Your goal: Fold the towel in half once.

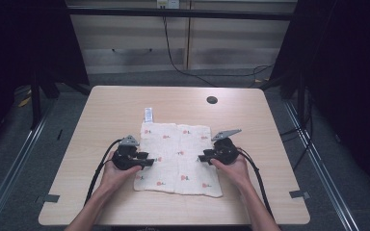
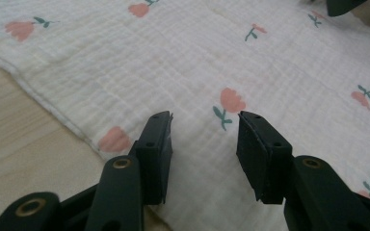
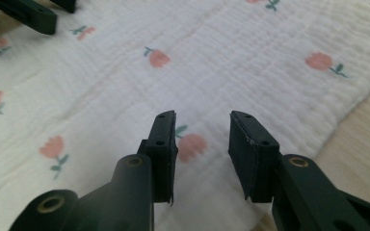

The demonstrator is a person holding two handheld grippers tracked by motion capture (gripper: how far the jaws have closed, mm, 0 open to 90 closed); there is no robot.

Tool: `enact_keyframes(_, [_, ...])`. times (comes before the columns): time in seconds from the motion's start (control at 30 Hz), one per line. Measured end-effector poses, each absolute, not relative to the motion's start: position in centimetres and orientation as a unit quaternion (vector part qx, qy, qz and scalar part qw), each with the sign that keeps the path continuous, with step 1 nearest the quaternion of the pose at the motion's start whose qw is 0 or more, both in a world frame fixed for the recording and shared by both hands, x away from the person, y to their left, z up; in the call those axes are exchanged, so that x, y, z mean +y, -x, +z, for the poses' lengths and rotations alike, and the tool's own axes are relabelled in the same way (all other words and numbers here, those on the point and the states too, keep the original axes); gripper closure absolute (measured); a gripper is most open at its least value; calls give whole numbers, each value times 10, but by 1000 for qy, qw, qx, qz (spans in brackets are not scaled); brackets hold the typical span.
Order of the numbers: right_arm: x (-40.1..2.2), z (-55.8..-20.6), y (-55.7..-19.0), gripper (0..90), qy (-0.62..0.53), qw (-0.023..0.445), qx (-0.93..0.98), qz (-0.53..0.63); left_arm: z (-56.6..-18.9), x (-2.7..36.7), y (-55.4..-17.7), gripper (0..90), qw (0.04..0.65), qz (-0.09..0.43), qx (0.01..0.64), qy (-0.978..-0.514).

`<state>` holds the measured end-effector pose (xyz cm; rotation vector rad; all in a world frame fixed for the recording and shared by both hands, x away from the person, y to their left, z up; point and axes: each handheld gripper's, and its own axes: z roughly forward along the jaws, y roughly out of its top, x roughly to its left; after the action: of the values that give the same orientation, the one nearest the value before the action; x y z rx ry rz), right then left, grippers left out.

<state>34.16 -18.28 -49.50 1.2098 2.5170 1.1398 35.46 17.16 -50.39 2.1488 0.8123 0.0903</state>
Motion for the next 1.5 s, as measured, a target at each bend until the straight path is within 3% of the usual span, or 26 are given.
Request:
enact_keyframes(0.43, [-183,-500,-318,694,-389,59,841,372,-503,177,-328,555,408,26,307,-859])
enact_keyframes(0.77, [-188,-498,-288,695,-380,51,846,370,-500,185,-292,556,404,6,296,-865])
enact_keyframes(1.0, [-185,-496,-274,675,-373,44,853,362,-497,184,-288,543,397,-2,289,-871])
enact_keyframes(1.07, [-187,-494,-278,620,-374,46,848,373,-495,180,-295,544,407,-4,295,-865])
enact_keyframes(1.27, [-205,-479,-320,634,-407,81,813,408,-495,177,-315,554,409,16,316,-856])
enact_keyframes(1.5, [-209,-489,-367,622,-429,94,816,375,-500,179,-314,551,399,22,317,-860])
